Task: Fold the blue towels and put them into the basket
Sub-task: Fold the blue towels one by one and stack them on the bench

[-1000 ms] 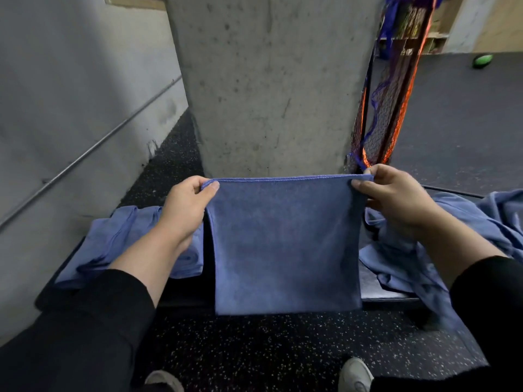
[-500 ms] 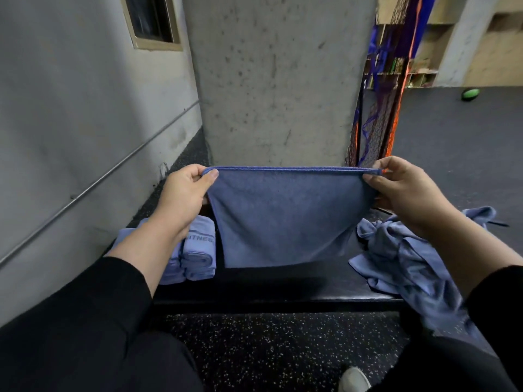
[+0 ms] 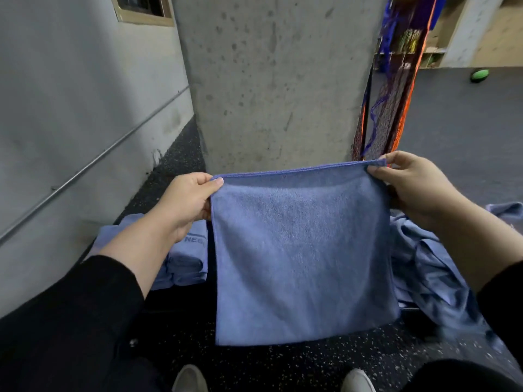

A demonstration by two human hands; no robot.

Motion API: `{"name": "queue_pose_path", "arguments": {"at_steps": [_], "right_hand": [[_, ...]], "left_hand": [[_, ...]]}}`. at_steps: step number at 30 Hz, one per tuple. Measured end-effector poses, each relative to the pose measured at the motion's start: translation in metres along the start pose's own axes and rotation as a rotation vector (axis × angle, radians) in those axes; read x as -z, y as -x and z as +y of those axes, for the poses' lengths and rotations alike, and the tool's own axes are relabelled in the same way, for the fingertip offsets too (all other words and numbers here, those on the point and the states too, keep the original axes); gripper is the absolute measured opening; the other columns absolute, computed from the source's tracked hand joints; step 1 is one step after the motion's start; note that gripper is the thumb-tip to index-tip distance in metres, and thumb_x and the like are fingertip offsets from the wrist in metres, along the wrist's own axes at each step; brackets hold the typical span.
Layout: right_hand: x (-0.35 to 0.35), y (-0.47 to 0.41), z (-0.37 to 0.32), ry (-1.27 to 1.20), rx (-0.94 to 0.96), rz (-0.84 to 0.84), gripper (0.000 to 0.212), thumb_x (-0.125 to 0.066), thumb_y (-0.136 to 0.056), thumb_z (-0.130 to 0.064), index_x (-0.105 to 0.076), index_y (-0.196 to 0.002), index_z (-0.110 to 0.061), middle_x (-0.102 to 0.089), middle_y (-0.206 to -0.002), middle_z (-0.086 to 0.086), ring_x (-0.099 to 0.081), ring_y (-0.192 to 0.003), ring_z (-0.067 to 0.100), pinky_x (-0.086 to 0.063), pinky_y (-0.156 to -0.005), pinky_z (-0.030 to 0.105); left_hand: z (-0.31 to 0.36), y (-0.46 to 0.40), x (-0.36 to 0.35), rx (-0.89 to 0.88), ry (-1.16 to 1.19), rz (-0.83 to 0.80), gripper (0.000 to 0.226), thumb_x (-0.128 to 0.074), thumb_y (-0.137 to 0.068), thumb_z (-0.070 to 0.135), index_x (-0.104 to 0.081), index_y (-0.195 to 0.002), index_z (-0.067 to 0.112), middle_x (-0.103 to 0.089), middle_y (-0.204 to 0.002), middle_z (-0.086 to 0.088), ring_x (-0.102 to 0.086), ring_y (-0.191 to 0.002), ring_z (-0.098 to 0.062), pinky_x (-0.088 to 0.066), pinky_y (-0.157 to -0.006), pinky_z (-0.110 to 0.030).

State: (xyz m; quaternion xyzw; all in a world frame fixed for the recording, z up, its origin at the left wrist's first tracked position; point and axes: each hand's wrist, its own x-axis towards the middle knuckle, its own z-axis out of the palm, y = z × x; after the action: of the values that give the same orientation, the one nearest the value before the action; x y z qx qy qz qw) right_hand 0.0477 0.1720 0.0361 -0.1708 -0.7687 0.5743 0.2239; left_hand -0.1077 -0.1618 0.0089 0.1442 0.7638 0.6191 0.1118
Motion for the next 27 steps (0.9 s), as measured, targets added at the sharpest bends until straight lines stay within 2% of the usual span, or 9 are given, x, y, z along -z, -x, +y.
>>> {"name": "queue_pose_path", "arguments": {"at_steps": [3, 6, 9, 12, 14, 18, 21, 24, 27], "right_hand": [[-0.019, -0.055, 0.033, 0.26, -0.046, 0.105, 0.019, -0.074, -0.087, -0.026, -0.068, -0.101, -0.015, -0.065, -0.08, 0.003, -0.058, -0.068, 0.023, -0.055, -0.066, 0.041], [-0.052, -0.075, 0.074, 0.686, -0.017, 0.12, 0.037, -0.069, -0.084, -0.037, -0.059, -0.11, -0.013, -0.063, -0.095, 0.011, -0.058, -0.086, 0.034, -0.042, -0.073, 0.032], [-0.103, -0.044, 0.13, 0.802, 0.034, -0.082, 0.038, -0.058, -0.096, -0.033, -0.058, -0.127, -0.011, -0.061, -0.125, 0.017, -0.056, -0.116, 0.037, -0.043, -0.093, 0.037], [-0.145, -0.005, 0.182, 0.936, -0.025, -0.438, 0.054, -0.044, -0.104, -0.035, -0.033, -0.15, -0.008, -0.031, -0.159, 0.014, -0.028, -0.147, 0.029, -0.027, -0.117, 0.044], [-0.149, 0.01, 0.204, 1.022, -0.045, -0.485, 0.065, -0.04, -0.104, -0.043, -0.019, -0.156, -0.009, -0.012, -0.166, 0.01, -0.011, -0.153, 0.025, -0.015, -0.122, 0.048], [-0.132, 0.014, 0.215, 1.08, 0.031, -0.476, 0.072, -0.032, -0.105, -0.051, -0.004, -0.16, -0.014, 0.003, -0.169, 0.001, 0.004, -0.155, 0.018, 0.0, -0.125, 0.041], [-0.123, 0.012, 0.219, 1.131, 0.094, -0.51, 0.072, -0.023, -0.103, -0.058, -0.005, -0.161, -0.019, 0.003, -0.168, -0.004, 0.005, -0.155, 0.014, 0.002, -0.125, 0.04], [-0.113, 0.012, 0.222, 1.134, 0.177, -0.556, 0.089, 0.001, -0.085, -0.069, -0.009, -0.161, -0.023, 0.001, -0.168, -0.007, 0.003, -0.155, 0.012, 0.003, -0.125, 0.039], [-0.103, 0.018, 0.221, 1.055, 0.237, -0.576, 0.087, 0.0, -0.086, -0.066, -0.025, -0.157, -0.025, -0.009, -0.167, -0.01, -0.006, -0.154, 0.009, -0.001, -0.126, 0.037]], "left_hand": [[-0.021, -0.058, -0.008, 0.015, -0.174, 0.096, 0.011, -0.063, -0.098, 0.019, -0.069, -0.102, 0.01, -0.069, -0.098, -0.015, -0.067, -0.082, -0.029, -0.058, -0.075, -0.038], [-0.048, -0.091, -0.037, -0.026, -0.672, 0.147, 0.041, -0.063, -0.097, 0.021, -0.059, -0.136, 0.009, -0.065, -0.129, -0.014, -0.061, -0.119, -0.032, -0.048, -0.102, -0.041], [-0.094, -0.07, -0.094, -0.13, -0.774, -0.056, 0.044, -0.051, -0.104, 0.025, -0.05, -0.145, 0.01, -0.055, -0.144, -0.013, -0.051, -0.133, -0.03, -0.041, -0.107, -0.036], [-0.156, -0.039, -0.13, -0.105, -1.032, -0.375, 0.057, -0.035, -0.108, 0.038, -0.024, -0.159, 0.016, -0.019, -0.167, -0.006, -0.017, -0.154, -0.02, -0.015, -0.124, -0.038], [-0.18, -0.029, -0.134, -0.094, -1.169, -0.427, 0.061, -0.026, -0.108, 0.046, -0.009, -0.161, 0.022, 0.002, -0.169, 0.001, 0.002, -0.156, -0.015, 0.0, -0.125, -0.041], [-0.184, -0.025, -0.134, -0.149, -1.174, -0.375, 0.064, -0.02, -0.105, 0.054, -0.006, -0.162, 0.026, 0.006, -0.169, 0.007, 0.008, -0.155, -0.01, 0.006, -0.125, -0.042], [-0.184, -0.029, -0.13, -0.15, -1.174, -0.382, 0.065, -0.017, -0.105, 0.056, -0.005, -0.162, 0.027, 0.008, -0.168, 0.009, 0.01, -0.154, -0.009, 0.006, -0.125, -0.043], [-0.184, -0.031, -0.127, -0.151, -1.189, -0.398, 0.066, -0.016, -0.104, 0.057, -0.003, -0.162, 0.026, 0.01, -0.168, 0.008, 0.012, -0.154, -0.01, 0.006, -0.125, -0.045], [-0.185, -0.025, -0.122, -0.163, -1.196, -0.412, 0.067, -0.015, -0.104, 0.057, -0.002, -0.162, 0.026, 0.015, -0.168, 0.005, 0.016, -0.153, -0.011, 0.007, -0.125, -0.046]]}}
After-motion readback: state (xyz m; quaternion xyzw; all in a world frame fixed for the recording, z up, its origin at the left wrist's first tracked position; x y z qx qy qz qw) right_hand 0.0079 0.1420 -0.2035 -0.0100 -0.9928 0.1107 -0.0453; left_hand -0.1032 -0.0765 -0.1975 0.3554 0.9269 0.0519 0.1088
